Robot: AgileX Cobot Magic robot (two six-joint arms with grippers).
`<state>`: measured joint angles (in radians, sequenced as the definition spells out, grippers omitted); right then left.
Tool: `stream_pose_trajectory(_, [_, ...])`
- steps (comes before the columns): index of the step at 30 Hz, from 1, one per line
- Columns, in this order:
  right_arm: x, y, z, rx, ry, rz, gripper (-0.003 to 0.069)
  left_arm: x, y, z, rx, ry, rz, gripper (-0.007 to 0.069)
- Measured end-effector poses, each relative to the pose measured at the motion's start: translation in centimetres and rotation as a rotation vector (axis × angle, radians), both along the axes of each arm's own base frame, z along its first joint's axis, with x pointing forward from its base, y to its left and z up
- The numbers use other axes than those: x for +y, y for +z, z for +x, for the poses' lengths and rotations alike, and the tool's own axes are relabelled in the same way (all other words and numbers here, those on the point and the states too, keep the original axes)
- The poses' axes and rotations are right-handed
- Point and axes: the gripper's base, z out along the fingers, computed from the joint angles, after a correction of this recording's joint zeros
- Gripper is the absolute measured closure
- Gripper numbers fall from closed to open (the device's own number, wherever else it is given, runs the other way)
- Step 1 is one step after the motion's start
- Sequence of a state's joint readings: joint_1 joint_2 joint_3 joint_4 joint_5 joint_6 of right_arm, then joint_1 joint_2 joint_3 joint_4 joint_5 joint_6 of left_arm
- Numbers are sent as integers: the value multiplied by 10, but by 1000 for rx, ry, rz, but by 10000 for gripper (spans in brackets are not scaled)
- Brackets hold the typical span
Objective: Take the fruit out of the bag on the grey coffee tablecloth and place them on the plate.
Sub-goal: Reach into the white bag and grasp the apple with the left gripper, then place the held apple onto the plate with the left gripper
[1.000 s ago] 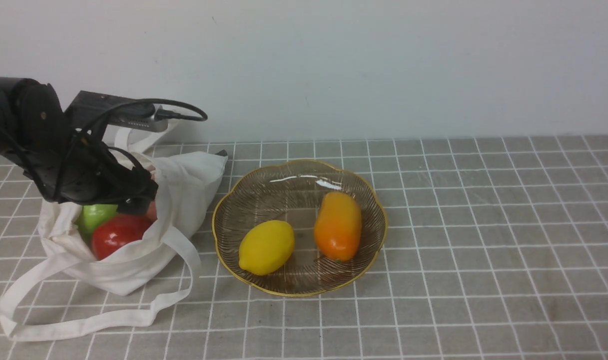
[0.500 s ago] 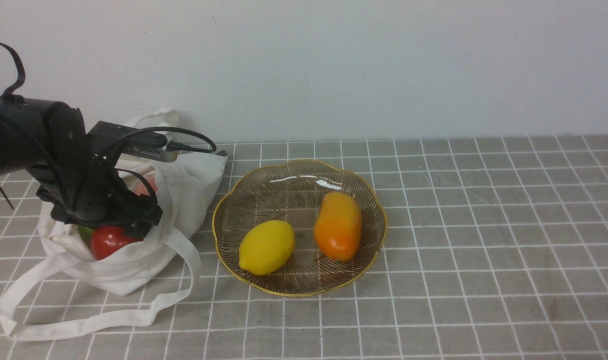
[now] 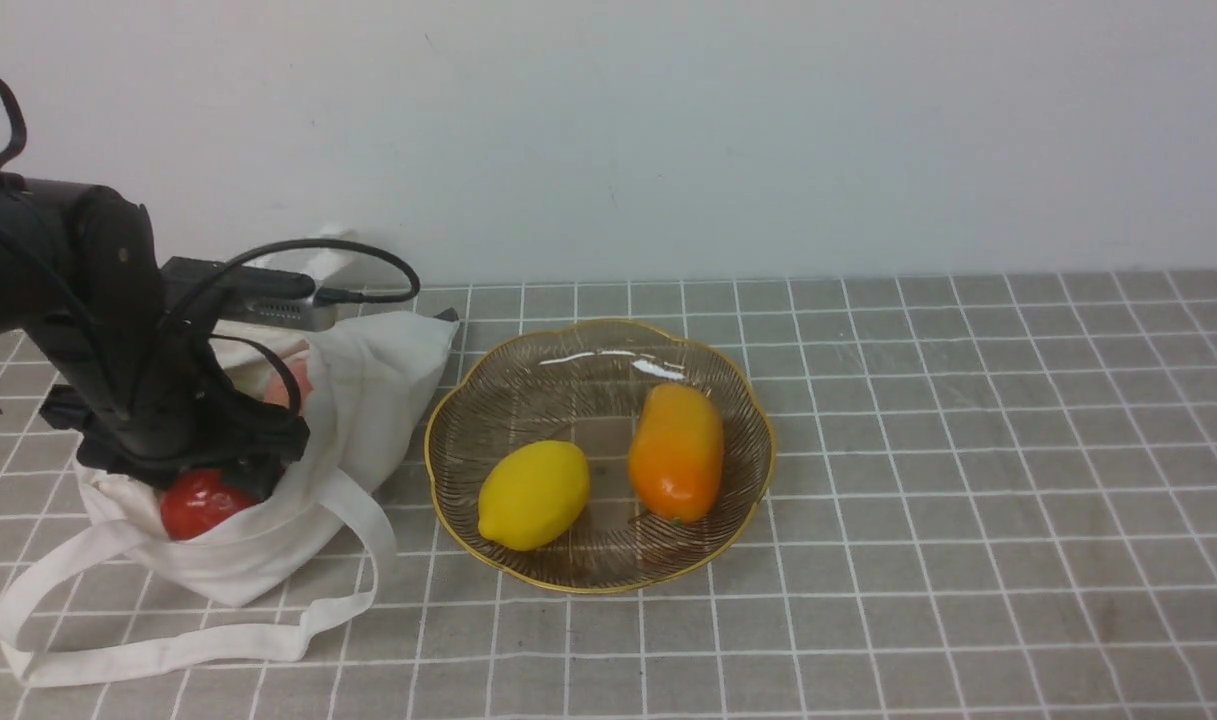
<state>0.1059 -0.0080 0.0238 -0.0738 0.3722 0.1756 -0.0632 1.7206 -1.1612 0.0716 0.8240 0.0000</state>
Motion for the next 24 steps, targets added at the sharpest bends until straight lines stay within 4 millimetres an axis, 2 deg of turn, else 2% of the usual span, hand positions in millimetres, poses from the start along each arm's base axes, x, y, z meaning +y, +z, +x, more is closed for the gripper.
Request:
stream_pose_trajectory(1, [0, 0, 0, 0, 0, 0, 673, 0, 14, -5, -33, 3, -8, 111])
stream_pose_trajectory(2, [0, 0, 0, 0, 0, 0, 673, 0, 16, -6, -40, 3, -8, 111])
stream_pose_trajectory(4, [0, 0, 0, 0, 0, 0, 673, 0, 42, -15, -117, 14, -26, 111])
stream_pose_trajectory(7, [0, 0, 0, 0, 0, 0, 673, 0, 70, -29, -205, 15, -35, 111])
stream_pose_trajectory(11, [0, 0, 0, 0, 0, 0, 673, 0, 99, -46, -299, 22, -67, 111])
stream_pose_trajectory(14, [0, 0, 0, 0, 0, 0, 673, -11, 120, -60, -378, 3, -143, 116])
stream_pose_trajectory(16, [0, 0, 0, 0, 0, 0, 673, -23, 128, -64, -420, -41, -196, 116])
stream_pose_trajectory(17, [0, 0, 0, 0, 0, 0, 673, -36, 131, -64, -451, -81, -245, 116])
stream_pose_trajectory(18, [0, 0, 0, 0, 0, 0, 673, -36, 131, -64, -451, -85, -243, 116])
stream_pose_trajectory(19, [0, 0, 0, 0, 0, 0, 673, -45, 132, -64, -468, -116, -275, 118])
stream_pose_trajectory(21, [0, 0, 0, 0, 0, 0, 673, -72, 125, -53, -504, -190, -338, 118])
stream_pose_trajectory(24, [0, 0, 0, 0, 0, 0, 673, -90, 109, -37, -518, -229, -349, 118])
